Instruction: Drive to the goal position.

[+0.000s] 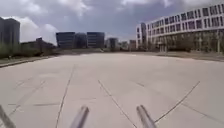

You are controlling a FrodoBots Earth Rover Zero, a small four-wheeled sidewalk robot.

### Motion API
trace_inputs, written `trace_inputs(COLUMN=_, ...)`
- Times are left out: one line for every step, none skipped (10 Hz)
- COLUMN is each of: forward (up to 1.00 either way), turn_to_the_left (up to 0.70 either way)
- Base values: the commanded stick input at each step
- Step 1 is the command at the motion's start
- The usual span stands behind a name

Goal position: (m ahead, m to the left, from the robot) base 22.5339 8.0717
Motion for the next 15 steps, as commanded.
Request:
trace_inputs(forward=1.0, turn_to_the_left=0.02)
trace_inputs(forward=1.0, turn_to_the_left=0.02)
trace_inputs(forward=1.0, turn_to_the_left=0.02)
trace_inputs(forward=1.0, turn_to_the_left=0.02)
trace_inputs(forward=1.0, turn_to_the_left=0.02)
trace_inputs(forward=1.0, turn_to_the_left=0.02)
trace_inputs(forward=1.0, turn_to_the_left=0.02)
trace_inputs(forward=1.0, turn_to_the_left=0.02)
trace_inputs(forward=1.0, turn_to_the_left=0.02)
trace_inputs(forward=1.0, turn_to_the_left=0.02)
trace_inputs(forward=1.0, turn_to_the_left=0.02)
trace_inputs(forward=1.0, turn_to_the_left=0.02)
trace_inputs(forward=1.0, turn_to_the_left=0.02)
trace_inputs(forward=1.0, turn_to_the_left=0.02)
trace_inputs(forward=1.0, turn_to_the_left=0.02)
